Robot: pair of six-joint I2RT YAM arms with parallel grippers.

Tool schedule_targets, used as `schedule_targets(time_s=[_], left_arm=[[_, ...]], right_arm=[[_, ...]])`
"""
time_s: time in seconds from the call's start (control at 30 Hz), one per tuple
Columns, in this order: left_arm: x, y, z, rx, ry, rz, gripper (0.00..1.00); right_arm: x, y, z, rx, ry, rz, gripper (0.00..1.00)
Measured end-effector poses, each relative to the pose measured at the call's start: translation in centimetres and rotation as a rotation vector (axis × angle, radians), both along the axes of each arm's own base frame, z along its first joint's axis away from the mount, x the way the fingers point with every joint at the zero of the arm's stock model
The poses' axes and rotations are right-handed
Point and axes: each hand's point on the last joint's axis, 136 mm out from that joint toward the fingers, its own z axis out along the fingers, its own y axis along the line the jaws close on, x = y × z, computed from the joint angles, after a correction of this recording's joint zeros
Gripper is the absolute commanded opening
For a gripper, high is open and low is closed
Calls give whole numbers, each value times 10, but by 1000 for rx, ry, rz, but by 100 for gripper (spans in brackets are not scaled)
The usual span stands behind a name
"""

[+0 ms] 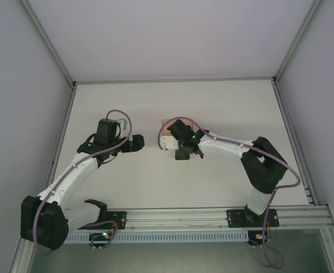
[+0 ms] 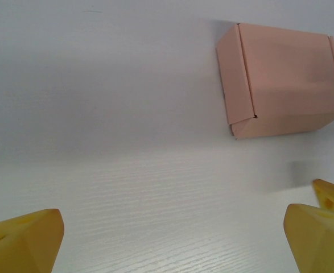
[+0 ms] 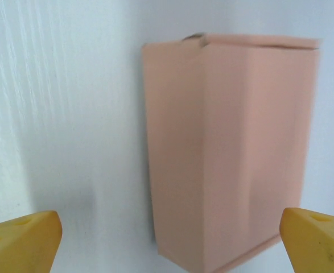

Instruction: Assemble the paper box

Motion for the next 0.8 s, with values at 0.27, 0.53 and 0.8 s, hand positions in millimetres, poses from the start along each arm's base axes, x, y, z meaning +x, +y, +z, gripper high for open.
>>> schedule_targets(time_s=[0.27,0.53,0.8], left_arm=[[41,43,1,61,-24,171,100],[83,175,-20,212,-171,546,100],[84,188,-85,354,-276,479,100]], right_arm=[[35,-90,117,533,-141,-450,100],[30,-236,61,851,-220,-1009,99],[33,-262,-19,933,-263,-1114,100]])
